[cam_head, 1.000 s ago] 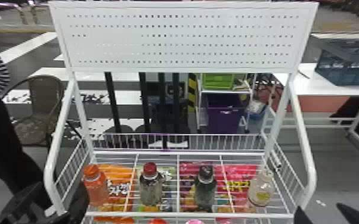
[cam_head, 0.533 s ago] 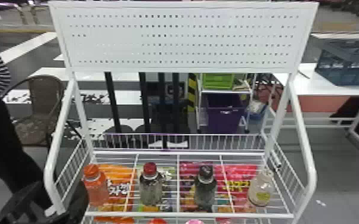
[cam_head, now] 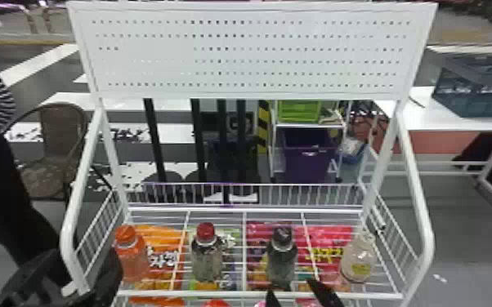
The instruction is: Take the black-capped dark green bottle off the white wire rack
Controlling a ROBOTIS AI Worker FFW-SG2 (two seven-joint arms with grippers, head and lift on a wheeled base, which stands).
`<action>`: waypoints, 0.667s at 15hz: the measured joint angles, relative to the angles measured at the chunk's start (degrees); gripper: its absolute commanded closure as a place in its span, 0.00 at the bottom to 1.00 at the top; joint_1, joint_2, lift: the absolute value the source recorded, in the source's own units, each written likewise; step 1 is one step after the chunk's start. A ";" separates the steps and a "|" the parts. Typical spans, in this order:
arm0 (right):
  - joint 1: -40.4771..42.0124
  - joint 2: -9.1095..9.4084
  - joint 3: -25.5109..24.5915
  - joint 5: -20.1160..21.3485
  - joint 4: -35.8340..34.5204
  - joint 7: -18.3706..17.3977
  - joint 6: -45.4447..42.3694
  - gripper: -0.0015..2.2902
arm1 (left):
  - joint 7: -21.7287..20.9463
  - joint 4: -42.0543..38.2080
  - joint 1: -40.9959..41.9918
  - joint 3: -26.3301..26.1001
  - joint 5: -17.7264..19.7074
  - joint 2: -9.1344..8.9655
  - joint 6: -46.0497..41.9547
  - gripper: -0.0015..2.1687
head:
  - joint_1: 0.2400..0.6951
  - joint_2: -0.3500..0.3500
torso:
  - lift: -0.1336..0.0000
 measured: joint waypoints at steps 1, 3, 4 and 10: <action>-1.74 0.55 0.74 0.41 1.20 -1.02 0.05 0.08 | -0.09 0.13 -0.03 0.03 0.02 0.01 -0.06 0.07 | 0.57 0.50 | 1.00; -4.76 1.37 1.96 1.24 3.65 -2.46 0.14 0.08 | -0.29 0.65 -0.11 0.10 0.04 0.01 -0.15 0.07 | 0.57 0.50 | 1.00; -6.34 1.69 2.37 1.48 5.03 -2.59 0.22 0.08 | -0.31 0.90 -0.17 0.13 0.04 0.01 -0.16 0.07 | 0.57 0.50 | 1.00; -11.87 2.92 3.52 2.85 9.92 -4.32 0.64 0.25 | -0.33 1.00 -0.09 0.54 0.04 0.32 -0.05 0.07 | 0.57 0.50 | 1.00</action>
